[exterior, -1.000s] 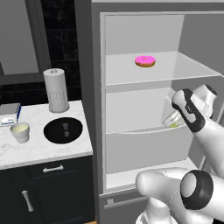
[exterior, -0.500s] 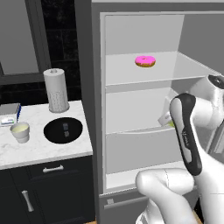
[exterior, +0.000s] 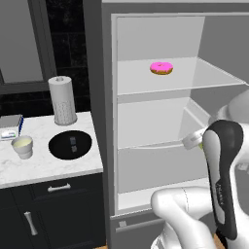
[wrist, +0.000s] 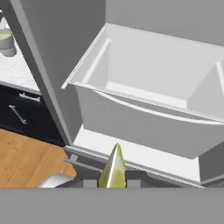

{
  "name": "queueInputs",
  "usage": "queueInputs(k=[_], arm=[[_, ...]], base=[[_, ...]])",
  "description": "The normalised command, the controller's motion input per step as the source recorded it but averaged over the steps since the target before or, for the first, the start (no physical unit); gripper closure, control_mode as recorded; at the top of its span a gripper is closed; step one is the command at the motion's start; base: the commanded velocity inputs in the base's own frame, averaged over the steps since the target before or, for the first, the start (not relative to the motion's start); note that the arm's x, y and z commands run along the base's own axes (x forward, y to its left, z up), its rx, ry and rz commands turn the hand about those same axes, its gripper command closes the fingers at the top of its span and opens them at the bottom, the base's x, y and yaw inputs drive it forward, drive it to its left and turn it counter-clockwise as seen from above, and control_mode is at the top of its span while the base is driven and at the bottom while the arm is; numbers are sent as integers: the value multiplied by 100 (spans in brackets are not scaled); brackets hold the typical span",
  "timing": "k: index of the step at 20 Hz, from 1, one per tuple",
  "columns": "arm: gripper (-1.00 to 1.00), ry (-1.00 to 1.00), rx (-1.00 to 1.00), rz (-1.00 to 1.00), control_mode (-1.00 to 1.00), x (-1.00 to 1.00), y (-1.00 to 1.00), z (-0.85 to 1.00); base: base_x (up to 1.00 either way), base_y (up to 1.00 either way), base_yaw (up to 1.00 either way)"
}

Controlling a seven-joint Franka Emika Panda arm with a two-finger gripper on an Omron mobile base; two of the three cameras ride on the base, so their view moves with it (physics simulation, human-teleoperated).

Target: Grab a lemon wedge from the fridge and one ice cube from the ice bowl, and put them in the glass of lemonade.

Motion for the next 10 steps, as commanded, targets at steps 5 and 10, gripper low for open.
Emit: queueInputs(k=[5, 10], arm=[[100, 0, 0, 0, -100, -37, 11, 28], [100, 0, 0, 0, -100, -9, 0, 0]], base=[[0, 0, 0], [0, 0, 0]])
